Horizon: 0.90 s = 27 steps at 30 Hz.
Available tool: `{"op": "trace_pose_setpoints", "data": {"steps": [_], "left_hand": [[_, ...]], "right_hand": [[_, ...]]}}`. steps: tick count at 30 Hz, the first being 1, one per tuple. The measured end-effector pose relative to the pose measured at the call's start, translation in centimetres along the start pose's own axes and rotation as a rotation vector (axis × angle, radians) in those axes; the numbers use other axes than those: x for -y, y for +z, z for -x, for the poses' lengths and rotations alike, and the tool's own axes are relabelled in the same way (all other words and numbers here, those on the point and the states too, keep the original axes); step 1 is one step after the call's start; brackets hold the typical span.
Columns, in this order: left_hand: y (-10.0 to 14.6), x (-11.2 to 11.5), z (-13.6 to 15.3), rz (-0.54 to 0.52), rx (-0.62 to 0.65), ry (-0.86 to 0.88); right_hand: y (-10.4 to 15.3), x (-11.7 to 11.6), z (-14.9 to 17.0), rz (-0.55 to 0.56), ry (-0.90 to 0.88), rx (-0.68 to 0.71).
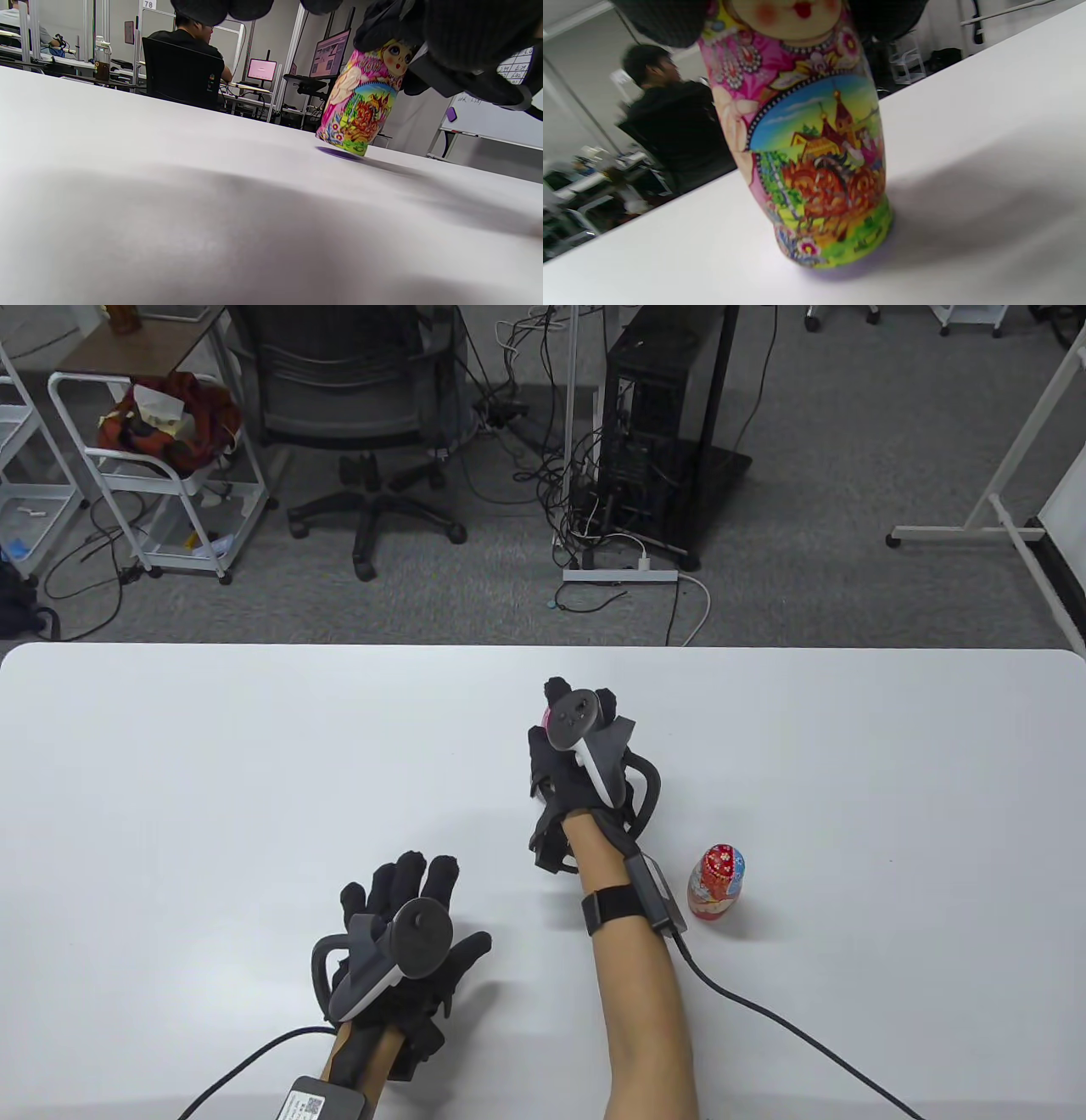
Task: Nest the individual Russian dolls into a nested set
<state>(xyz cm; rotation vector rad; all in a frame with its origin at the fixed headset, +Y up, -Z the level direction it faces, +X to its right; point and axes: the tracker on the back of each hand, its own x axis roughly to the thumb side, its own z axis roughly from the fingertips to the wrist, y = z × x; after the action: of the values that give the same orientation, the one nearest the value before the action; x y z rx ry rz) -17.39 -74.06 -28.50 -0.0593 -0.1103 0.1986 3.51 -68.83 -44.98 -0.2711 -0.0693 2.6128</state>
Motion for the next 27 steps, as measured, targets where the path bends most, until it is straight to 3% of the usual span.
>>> {"op": "trace_pose_setpoints", "data": {"steps": [2, 4, 9, 15, 19, 22, 27], "left_hand": [[0.0, 0.0, -0.1, 0.023, 0.009, 0.024], [0.0, 0.0, -0.2, 0.056, 0.004, 0.081], [0.4, -0.6, -0.4, 0.004, 0.024, 0.148], [0.7, 0.0, -0.9, 0.015, 0.082, 0.206], [0.9, -0.2, -1.3, -0.006, 0.126, 0.22], [1.1, 0.1, -1.4, 0.044, 0.139, 0.251], [1.3, -0.1, -1.8, 0.018, 0.186, 0.262]], "right_hand": [[1.9, 0.9, 0.2, 0.03, -0.102, 0.11], [3.5, 1.7, 0.4, -0.014, -0.144, 0.193], [8.8, 3.6, 1.5, -0.108, -0.278, 0.323], [13.8, 2.6, 4.3, -0.184, -0.431, 0.38], [15.3, 2.0, 5.5, -0.225, -0.566, 0.393], [15.5, 1.9, 6.4, -0.23, -0.608, 0.408], [15.6, 2.1, 7.0, -0.247, -0.645, 0.441]]}}
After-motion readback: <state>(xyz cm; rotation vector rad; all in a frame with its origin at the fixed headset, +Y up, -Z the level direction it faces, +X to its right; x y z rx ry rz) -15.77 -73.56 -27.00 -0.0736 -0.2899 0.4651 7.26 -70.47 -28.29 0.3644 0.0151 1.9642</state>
